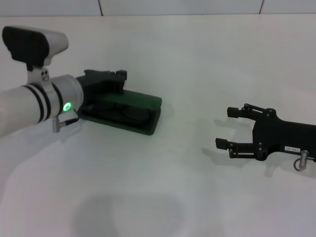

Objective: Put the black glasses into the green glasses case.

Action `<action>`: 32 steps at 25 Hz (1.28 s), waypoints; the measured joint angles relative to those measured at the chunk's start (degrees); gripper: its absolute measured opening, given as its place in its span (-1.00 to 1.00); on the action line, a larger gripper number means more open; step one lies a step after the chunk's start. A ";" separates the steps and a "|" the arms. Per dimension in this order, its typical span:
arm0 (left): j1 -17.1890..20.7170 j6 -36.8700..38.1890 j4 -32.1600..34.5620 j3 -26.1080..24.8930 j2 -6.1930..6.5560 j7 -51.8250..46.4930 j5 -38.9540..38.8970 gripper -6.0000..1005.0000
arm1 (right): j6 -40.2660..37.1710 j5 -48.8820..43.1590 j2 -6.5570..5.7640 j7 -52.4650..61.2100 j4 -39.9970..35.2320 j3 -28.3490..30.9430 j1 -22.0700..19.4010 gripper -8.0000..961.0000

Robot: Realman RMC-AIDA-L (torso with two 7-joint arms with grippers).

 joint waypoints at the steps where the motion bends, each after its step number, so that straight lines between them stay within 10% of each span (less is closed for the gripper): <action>1: 0.42 0.09 -0.06 -0.06 -0.01 0.55 -0.09 -0.98 | 0.02 -0.01 0.01 0.00 0.00 0.00 0.08 0.83; 19: 1.66 9.74 -8.11 -5.02 0.23 21.68 -20.49 -0.98 | -0.14 0.00 0.21 0.23 0.00 -0.01 0.34 0.83; 26: -4.85 28.36 -12.91 -12.09 6.40 10.52 -19.93 -0.98 | -0.27 0.01 0.14 0.31 0.00 -0.36 0.36 0.83; 32: -5.25 34.61 -15.72 -20.96 6.27 18.01 -19.25 -0.98 | -0.41 0.01 0.07 0.07 0.00 -0.38 -0.03 0.83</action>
